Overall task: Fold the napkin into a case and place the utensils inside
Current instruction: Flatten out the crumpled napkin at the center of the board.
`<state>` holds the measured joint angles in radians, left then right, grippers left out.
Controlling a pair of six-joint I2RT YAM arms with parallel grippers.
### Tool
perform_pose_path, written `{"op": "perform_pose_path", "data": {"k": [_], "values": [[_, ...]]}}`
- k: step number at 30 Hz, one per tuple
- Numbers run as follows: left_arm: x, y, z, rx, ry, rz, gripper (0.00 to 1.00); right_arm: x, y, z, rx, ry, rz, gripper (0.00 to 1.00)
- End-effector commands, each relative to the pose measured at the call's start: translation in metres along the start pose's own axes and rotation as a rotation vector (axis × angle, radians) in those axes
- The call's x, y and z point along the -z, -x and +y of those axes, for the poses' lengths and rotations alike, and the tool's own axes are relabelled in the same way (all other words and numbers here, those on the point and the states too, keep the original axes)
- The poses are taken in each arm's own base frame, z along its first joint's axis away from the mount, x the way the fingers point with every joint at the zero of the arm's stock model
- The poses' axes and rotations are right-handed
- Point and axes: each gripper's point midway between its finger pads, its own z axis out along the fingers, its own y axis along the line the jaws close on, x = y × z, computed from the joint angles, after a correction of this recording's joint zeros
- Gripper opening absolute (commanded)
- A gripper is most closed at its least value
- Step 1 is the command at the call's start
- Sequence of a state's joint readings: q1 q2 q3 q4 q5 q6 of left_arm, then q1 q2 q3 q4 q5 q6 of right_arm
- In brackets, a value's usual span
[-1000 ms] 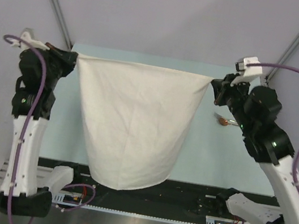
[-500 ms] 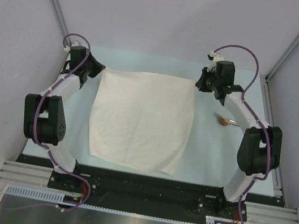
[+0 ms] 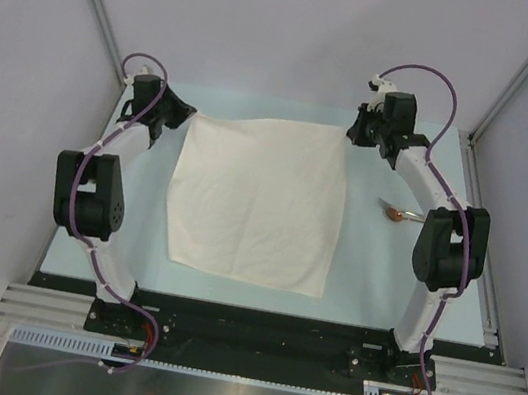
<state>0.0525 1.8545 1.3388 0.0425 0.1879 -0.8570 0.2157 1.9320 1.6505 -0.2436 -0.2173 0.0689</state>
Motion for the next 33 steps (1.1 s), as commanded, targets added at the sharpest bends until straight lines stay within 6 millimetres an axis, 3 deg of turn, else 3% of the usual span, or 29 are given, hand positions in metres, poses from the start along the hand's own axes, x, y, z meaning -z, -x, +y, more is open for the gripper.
{"op": "perform_pose_path", "data": {"k": [1,2,3,5,6,9,10,12,13,14,15,16,17,18,19,20,22,27,30,33], "values": [[0.059,0.038,-0.076,-0.031,-0.19,-0.119,0.0,0.049,0.044,0.029,0.094,0.018,-0.106,0.0],[0.071,0.044,-0.086,-0.038,-0.217,-0.139,0.0,0.059,0.049,0.034,0.109,0.011,-0.121,0.0],[0.085,0.052,-0.097,-0.051,-0.238,-0.169,0.0,0.087,0.067,0.044,0.124,-0.005,-0.176,0.0],[0.127,0.07,-0.124,-0.079,-0.28,-0.239,0.0,0.115,0.078,0.061,0.139,0.001,-0.212,0.0],[0.143,0.079,-0.135,-0.098,-0.299,-0.272,0.0,0.146,0.097,0.07,0.148,0.003,-0.276,0.0],[0.202,0.094,-0.168,-0.117,-0.383,-0.356,0.0,0.194,0.113,0.094,0.166,0.044,-0.354,0.0],[0.218,0.097,-0.176,-0.123,-0.406,-0.374,0.0,0.227,0.121,0.107,0.207,0.06,-0.407,0.0],[0.266,0.103,-0.2,-0.149,-0.49,-0.432,0.0,0.26,0.131,0.114,0.229,0.054,-0.463,0.0],[0.277,0.102,-0.202,-0.153,-0.493,-0.436,0.0,0.29,0.137,0.122,0.239,0.068,-0.511,0.0],[0.305,0.105,-0.212,-0.17,-0.529,-0.477,0.0,0.308,0.14,0.133,0.252,0.096,-0.545,0.0],[0.322,0.108,-0.217,-0.177,-0.539,-0.498,0.0,0.322,0.141,0.137,0.267,0.106,-0.571,0.0],[0.334,0.109,-0.22,-0.184,-0.544,-0.514,0.0,0.353,0.146,0.143,0.278,0.127,-0.633,0.0],[0.361,0.116,-0.233,-0.206,-0.57,-0.553,0.0,0.366,0.144,0.153,0.297,0.164,-0.653,0.0],[0.362,0.112,-0.229,-0.207,-0.532,-0.525,0.0,0.379,0.144,0.157,0.303,0.184,-0.675,0.0],[0.371,0.113,-0.232,-0.209,-0.535,-0.527,0.0,0.406,0.143,0.164,0.313,0.225,-0.723,0.0],[0.386,0.114,-0.24,-0.213,-0.561,-0.534,0.0,0.419,0.141,0.171,0.32,0.259,-0.744,0.0],[0.395,0.11,-0.243,-0.209,-0.57,-0.513,0.0,0.45,0.135,0.182,0.328,0.338,-0.798,0.0],[0.425,0.107,-0.255,-0.206,-0.604,-0.506,0.0,0.484,0.13,0.188,0.339,0.4,-0.864,0.0],[0.431,0.11,-0.254,-0.202,-0.581,-0.522,0.0,0.488,0.127,0.185,0.343,0.385,-0.873,0.0],[0.422,0.112,-0.245,-0.194,-0.542,-0.526,0.0,0.473,0.126,0.175,0.326,0.326,-0.854,0.0]]}}
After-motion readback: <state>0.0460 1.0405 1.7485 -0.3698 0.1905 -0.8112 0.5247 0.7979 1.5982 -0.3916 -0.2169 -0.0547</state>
